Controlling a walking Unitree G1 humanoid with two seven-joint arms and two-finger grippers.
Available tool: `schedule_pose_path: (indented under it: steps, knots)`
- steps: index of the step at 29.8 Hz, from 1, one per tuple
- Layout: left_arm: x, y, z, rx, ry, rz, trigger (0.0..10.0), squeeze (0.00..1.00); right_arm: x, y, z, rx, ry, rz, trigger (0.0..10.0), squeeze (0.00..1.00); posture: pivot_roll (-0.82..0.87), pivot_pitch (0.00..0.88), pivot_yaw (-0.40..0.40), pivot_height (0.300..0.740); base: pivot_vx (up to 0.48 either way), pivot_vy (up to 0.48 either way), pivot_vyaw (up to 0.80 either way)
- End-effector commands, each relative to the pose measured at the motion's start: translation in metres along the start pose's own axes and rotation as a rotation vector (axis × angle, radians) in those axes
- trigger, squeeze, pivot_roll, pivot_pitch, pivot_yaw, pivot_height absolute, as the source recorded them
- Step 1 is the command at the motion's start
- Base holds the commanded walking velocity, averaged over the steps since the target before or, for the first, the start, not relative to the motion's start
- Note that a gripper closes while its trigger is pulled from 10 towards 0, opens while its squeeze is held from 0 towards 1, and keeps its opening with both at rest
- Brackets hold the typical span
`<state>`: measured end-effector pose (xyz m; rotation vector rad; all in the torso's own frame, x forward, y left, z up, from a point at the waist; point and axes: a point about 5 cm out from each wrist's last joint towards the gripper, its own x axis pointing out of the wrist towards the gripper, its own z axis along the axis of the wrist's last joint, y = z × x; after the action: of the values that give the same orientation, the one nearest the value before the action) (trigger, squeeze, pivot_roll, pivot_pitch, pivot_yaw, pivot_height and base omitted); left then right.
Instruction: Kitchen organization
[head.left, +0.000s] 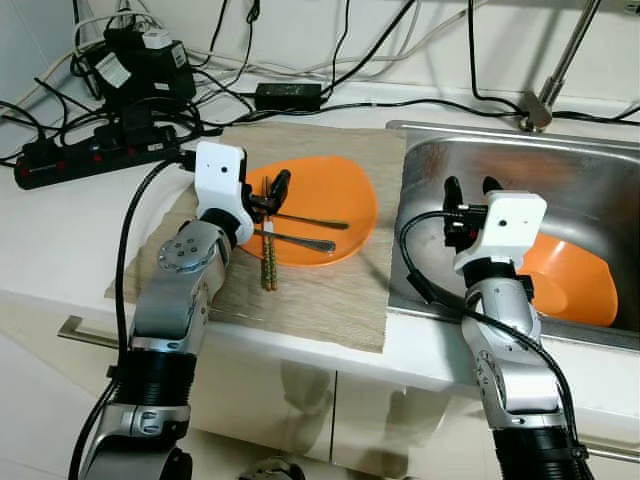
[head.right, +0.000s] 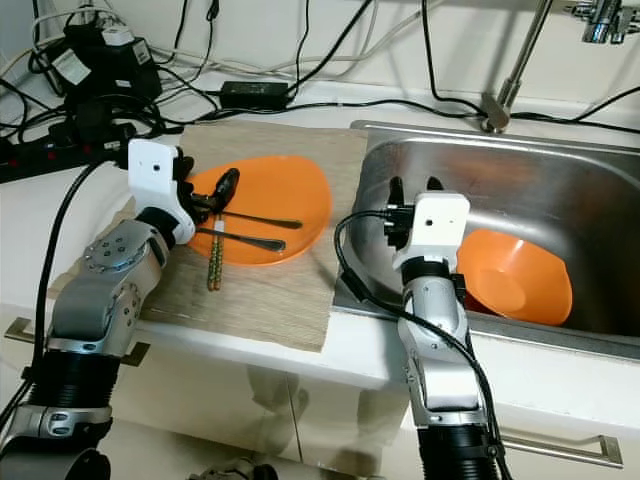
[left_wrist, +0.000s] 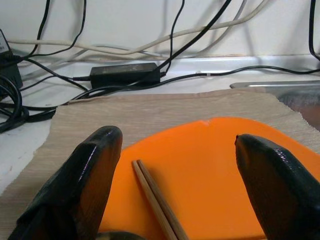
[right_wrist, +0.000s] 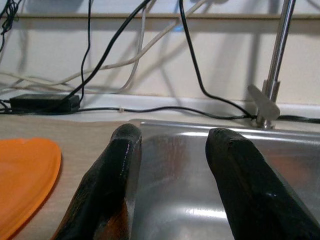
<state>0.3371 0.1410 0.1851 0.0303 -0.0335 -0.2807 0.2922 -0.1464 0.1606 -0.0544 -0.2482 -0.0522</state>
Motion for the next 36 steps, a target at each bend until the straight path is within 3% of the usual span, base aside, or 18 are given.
schedule_pose_path:
  steps: [1, 16, 19, 21, 29, 36]
  knots:
    - [-0.002, 0.002, -0.003, 0.019, 0.006, 0.003, 10.0, 0.0, 0.002, 0.004, 0.003, 0.005, -0.02, 0.015, 10.0, 0.0, 0.0, 0.0, 0.038, 0.74, 0.0, 0.0, 0.0]
    - [-0.004, 0.002, -0.009, 0.013, 0.002, 0.023, 10.0, 0.0, 0.002, 0.007, 0.0, 0.007, -0.009, 0.03, 10.0, 0.0, 0.01, 0.0, 0.018, 0.74, 0.0, 0.0, 0.0]
    - [-0.005, 0.005, -0.007, 0.052, 0.015, 0.019, 10.0, 0.0, 0.002, 0.009, 0.0, 0.01, -0.009, 0.036, 10.0, 0.0, 0.02, 0.0, 0.013, 0.74, 0.0, 0.0, 0.0]
    - [-0.003, 0.018, 0.007, 0.069, -0.009, 0.047, 10.0, 0.0, 0.003, 0.011, -0.001, 0.015, -0.007, 0.044, 10.0, 0.0, 0.03, 0.0, 0.012, 0.74, 0.0, 0.0, 0.0]
    - [0.003, 0.034, 0.045, 0.127, -0.093, 0.06, 10.0, 0.0, 0.001, 0.015, -0.002, 0.026, -0.001, 0.05, 10.0, 0.0, 0.04, 0.0, 0.01, 0.74, 0.0, 0.0, 0.0]
    - [0.007, 0.043, 0.067, 0.203, -0.035, -0.014, 10.0, 0.0, 0.0, 0.013, -0.003, 0.016, 0.005, 0.06, 10.0, 0.0, 0.03, 0.0, 0.008, 0.74, 0.0, 0.0, 0.0]
